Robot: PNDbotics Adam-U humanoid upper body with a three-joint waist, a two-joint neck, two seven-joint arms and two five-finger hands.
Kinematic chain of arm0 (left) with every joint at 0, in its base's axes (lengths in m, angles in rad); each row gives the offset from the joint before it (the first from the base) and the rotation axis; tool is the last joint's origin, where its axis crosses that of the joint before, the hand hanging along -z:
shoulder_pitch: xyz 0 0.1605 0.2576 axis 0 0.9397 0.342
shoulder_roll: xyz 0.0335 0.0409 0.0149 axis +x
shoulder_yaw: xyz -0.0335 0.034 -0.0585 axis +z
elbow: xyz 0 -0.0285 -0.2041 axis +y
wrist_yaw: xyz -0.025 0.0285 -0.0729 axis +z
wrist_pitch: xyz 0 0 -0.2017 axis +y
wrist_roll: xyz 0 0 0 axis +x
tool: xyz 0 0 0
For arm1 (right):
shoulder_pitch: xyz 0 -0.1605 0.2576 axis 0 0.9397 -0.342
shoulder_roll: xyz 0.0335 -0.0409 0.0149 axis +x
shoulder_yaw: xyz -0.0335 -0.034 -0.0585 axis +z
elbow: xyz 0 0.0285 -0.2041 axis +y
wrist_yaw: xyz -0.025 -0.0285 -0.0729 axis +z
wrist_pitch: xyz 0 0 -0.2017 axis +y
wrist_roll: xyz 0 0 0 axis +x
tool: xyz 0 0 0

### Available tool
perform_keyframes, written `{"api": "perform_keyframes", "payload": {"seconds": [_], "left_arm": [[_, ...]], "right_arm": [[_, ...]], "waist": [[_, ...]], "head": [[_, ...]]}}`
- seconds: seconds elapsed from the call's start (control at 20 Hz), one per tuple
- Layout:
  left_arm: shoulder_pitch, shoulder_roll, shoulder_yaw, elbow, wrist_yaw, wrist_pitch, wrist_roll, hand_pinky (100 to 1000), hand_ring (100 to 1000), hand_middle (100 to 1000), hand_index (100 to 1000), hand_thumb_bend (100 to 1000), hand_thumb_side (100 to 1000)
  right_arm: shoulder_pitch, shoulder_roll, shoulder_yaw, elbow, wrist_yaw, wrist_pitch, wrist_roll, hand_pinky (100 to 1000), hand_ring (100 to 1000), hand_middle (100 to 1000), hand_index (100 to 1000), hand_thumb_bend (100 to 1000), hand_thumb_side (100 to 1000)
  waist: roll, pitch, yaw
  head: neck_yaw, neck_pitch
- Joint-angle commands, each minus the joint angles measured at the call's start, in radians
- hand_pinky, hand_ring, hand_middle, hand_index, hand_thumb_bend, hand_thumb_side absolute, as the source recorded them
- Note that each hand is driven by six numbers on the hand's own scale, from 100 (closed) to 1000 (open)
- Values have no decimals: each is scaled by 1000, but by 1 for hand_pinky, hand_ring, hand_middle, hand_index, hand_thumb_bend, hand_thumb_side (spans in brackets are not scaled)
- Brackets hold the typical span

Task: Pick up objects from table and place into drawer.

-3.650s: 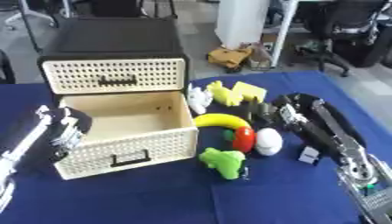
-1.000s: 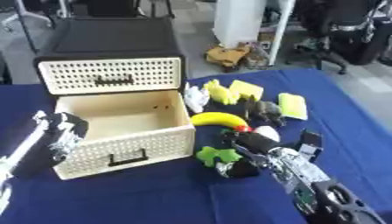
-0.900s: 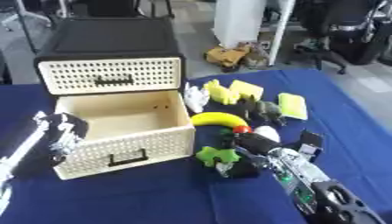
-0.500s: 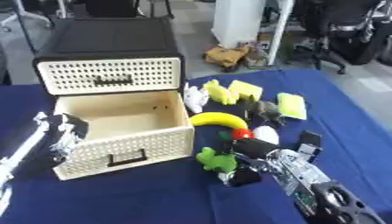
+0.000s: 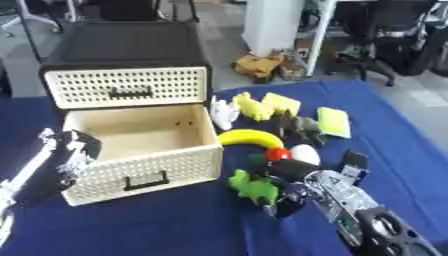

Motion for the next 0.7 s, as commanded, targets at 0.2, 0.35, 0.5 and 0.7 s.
{"api": "perform_keyframes", "payload": {"seconds": [0.2, 0.35, 0.5, 0.7], "left_arm": [[-11, 0, 3, -9, 0, -1, 2, 100, 100, 100, 703, 252, 1000], [-11, 0, 4, -11, 2, -1, 3, 100, 100, 100, 703, 254, 1000], [-10, 1, 5, -13, 4, 0, 5, 100, 100, 100, 703, 254, 1000], [-10, 2, 6, -13, 5, 1, 8, 100, 100, 100, 703, 256, 1000]], "right_arm": [[0, -36, -30, -24, -13, 37, -77, 100, 231, 452, 505, 100, 100], [-4, -53, -52, -67, -58, 68, -106, 100, 202, 419, 482, 100, 122], [-11, -77, -78, -110, -104, 105, -123, 100, 190, 409, 473, 100, 132], [-26, -114, -106, -151, -144, 140, -136, 100, 185, 407, 469, 100, 119]], "waist": [[3, -6, -3], [3, -7, -5], [2, -7, -8], [0, -7, -9]], "head": [[4, -2], [6, -1], [8, -2], [11, -4]]}}
